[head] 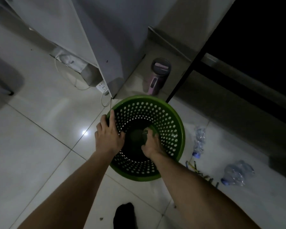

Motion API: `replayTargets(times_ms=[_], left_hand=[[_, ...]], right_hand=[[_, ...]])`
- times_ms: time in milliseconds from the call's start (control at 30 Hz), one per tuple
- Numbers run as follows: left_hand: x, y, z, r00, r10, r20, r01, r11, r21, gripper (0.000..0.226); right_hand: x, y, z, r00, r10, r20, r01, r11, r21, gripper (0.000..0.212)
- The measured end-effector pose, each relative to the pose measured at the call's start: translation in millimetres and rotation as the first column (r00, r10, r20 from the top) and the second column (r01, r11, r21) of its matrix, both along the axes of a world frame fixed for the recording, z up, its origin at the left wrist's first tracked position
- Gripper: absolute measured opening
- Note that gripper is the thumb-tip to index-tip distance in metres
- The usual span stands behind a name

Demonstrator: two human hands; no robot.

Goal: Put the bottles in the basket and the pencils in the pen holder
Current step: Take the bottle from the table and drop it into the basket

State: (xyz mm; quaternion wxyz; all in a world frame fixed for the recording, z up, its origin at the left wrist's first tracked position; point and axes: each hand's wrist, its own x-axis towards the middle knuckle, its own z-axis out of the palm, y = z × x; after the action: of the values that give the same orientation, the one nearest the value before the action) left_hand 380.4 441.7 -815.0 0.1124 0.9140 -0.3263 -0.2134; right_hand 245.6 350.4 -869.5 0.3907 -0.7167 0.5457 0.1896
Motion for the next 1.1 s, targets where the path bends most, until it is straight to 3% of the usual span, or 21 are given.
replayTargets(times_ms=[267,467,633,900,1100], left_hand=[[2.6,1.4,7.0,0.999,-0.018,-0.05,0.018,1.0,0.002,0.093],[-4.1,7.0,71.8,0.998,-0.034,-0.056,0.038,0.997,0.061,0.083],[-18.8,8.9,182.7,0.995,-0.098,-0.017,0.099,0.991,0.086,0.079],[-75.8,9.7,415.6,0.998,-0.065,-0.008,0.065,0.997,0.03,0.075],[-115.1,-25.1,530.0,0.998,-0.059,-0.006,0.058,0.998,-0.033,0.075]], right_hand=[[3.9,0.8,9.4,0.996,0.058,-0.069,-0.058,0.998,0.013,0.076],[-0.1,2.3,87.8,0.993,0.098,-0.061,-0.099,0.995,-0.01,0.071],[-24.0,9.7,205.9,0.985,0.16,-0.065,-0.163,0.986,-0.041,0.071],[-75.5,18.9,445.2,0.904,0.424,-0.053,-0.426,0.885,-0.188,0.055],[-114.5,-3.0,575.1,0.884,0.467,0.006,-0.431,0.821,-0.374,0.049]])
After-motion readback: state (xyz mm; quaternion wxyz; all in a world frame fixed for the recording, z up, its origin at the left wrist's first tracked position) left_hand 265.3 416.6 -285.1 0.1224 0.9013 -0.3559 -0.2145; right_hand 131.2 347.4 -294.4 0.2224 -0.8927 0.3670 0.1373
